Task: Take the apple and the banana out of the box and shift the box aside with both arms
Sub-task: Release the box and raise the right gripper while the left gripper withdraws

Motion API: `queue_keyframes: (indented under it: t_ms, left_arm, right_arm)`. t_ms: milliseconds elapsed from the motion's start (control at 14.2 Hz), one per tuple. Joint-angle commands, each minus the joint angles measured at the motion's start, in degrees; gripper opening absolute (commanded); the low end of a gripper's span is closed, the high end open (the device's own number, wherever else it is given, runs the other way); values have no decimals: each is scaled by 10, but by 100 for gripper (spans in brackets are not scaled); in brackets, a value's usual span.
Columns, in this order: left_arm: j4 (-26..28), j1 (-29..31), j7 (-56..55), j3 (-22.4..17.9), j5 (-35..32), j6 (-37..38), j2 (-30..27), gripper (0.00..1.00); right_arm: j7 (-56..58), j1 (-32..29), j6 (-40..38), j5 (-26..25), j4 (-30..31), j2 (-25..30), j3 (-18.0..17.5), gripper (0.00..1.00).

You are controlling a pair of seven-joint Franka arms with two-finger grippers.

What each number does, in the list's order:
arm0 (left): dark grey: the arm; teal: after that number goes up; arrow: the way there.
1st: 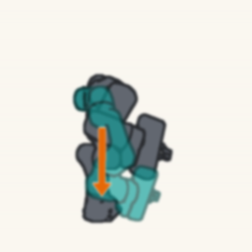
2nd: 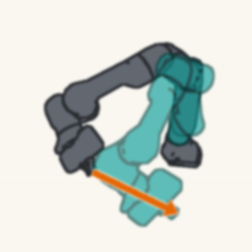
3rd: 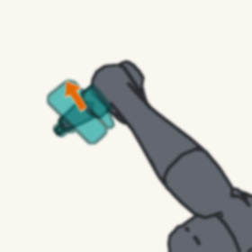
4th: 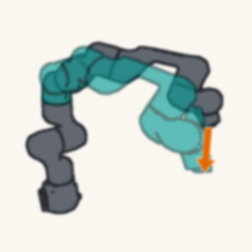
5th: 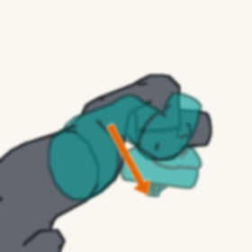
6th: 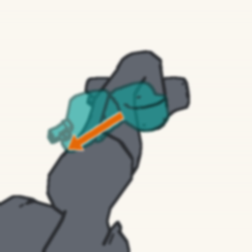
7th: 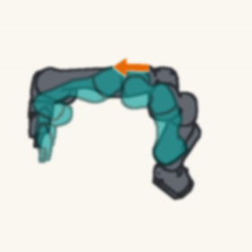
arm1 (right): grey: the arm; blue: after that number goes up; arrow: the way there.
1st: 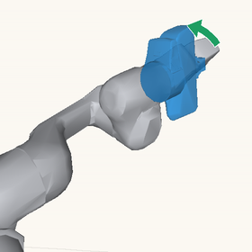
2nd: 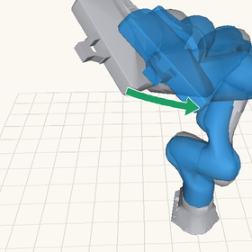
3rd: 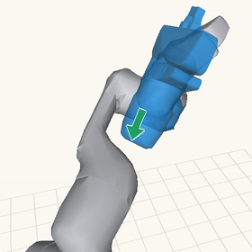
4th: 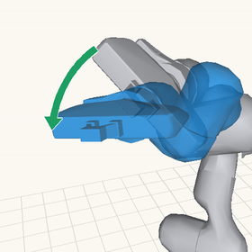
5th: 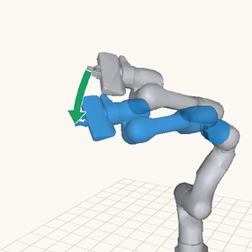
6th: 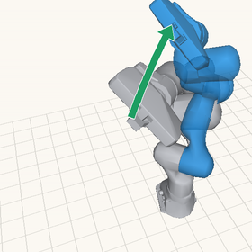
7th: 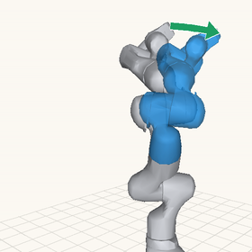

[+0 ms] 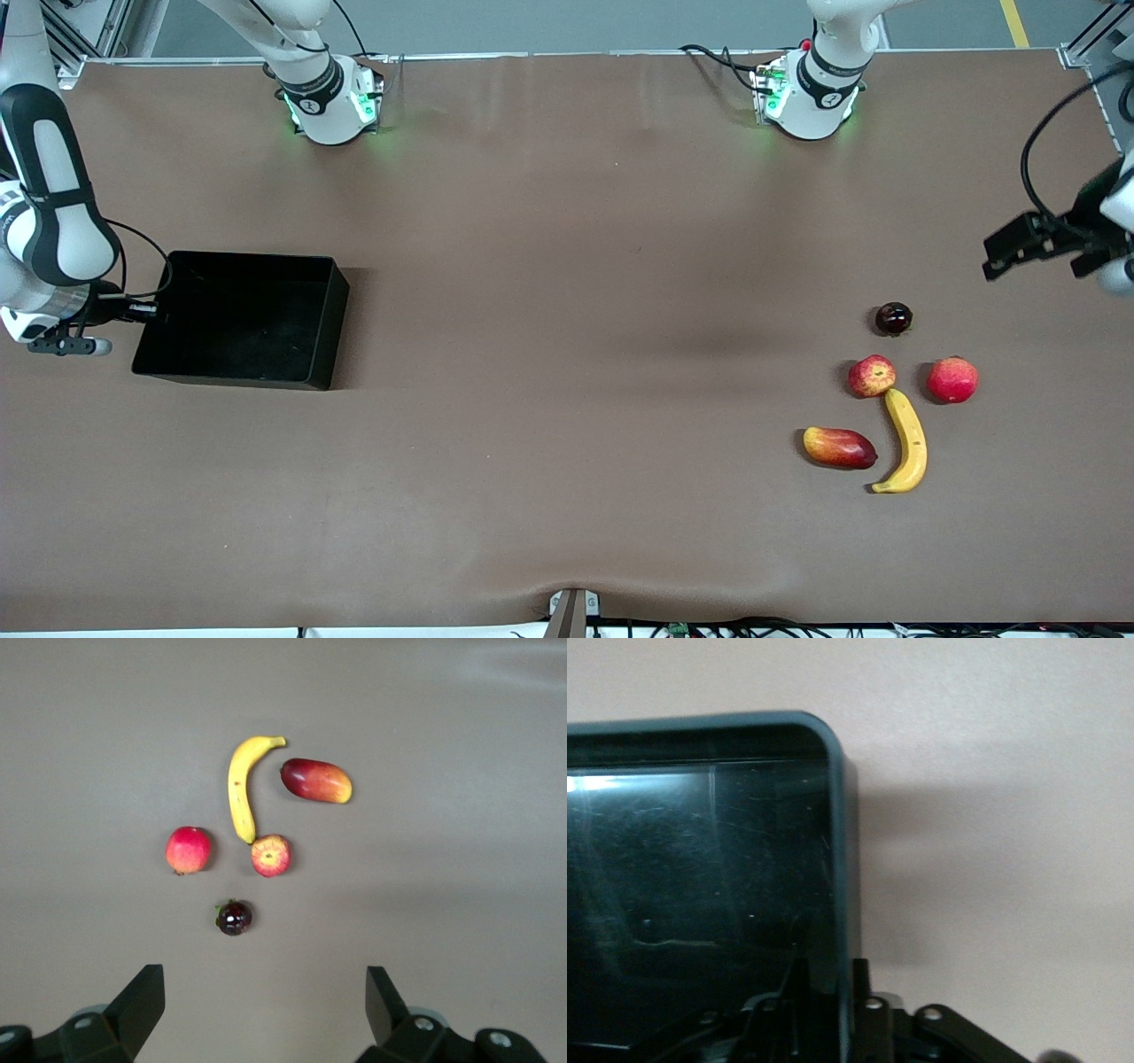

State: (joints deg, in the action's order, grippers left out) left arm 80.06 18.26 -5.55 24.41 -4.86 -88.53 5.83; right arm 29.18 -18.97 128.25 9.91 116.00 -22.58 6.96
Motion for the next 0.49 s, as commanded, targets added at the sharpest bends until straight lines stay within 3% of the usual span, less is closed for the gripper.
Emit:
queue_keyframes:
  t_ms: [0, 281, 421]
  left_arm:
    - [41, -21, -1, -17, 20, 6, -42, 100]
    - [84, -114, -2, -118, 25, 21, -85, 100]
    - [98, -149, -2, -155, 25, 20, -101, 100]
  right_arm:
    - [13, -11, -80, 4, -65, 3, -9, 100]
    - [37, 40, -211, -16, -224, -3, -8, 100]
    - [36, 60, -237, -34, -262, -3, -9, 100]
